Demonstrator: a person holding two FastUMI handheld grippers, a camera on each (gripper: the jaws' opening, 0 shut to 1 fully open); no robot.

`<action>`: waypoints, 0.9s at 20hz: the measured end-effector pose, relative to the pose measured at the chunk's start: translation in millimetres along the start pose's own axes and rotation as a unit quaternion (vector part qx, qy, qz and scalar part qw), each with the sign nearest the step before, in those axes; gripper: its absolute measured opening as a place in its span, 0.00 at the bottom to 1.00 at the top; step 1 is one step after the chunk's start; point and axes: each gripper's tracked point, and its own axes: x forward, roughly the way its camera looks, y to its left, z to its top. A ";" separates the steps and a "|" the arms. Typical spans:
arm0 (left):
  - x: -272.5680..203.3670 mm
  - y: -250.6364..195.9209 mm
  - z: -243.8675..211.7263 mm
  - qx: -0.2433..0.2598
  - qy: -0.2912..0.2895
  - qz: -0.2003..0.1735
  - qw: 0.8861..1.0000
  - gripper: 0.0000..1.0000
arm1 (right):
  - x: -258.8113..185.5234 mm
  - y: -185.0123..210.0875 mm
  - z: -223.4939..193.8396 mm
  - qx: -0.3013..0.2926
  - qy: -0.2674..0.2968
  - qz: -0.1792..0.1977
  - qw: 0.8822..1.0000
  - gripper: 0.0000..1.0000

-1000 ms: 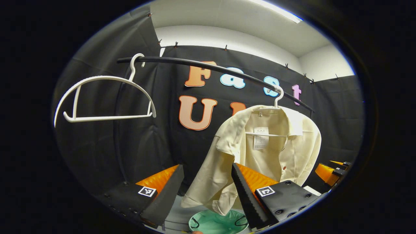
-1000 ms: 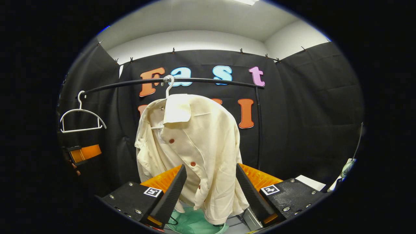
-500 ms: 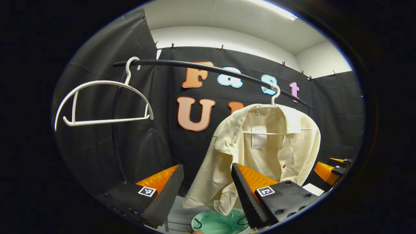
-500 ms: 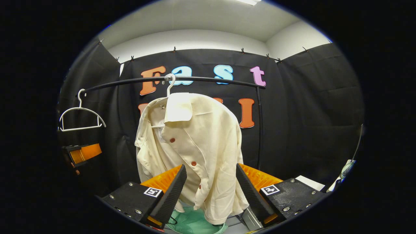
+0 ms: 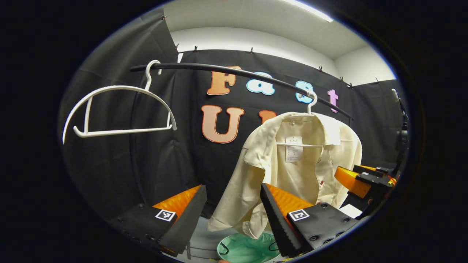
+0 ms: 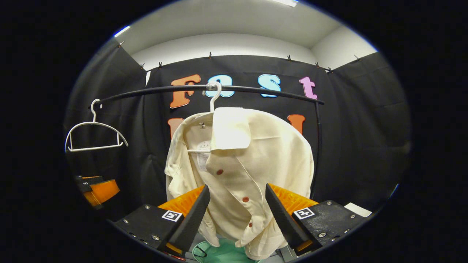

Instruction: Grasp the clothes on the hanger with both hands and then place them into the laundry hamper below.

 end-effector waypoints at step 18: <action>7.8 4.7 1.1 -0.002 -0.009 0.001 1.000 0.94 | 89.0 -23.9 -2.8 -0.002 0.052 -0.093 0.994 0.79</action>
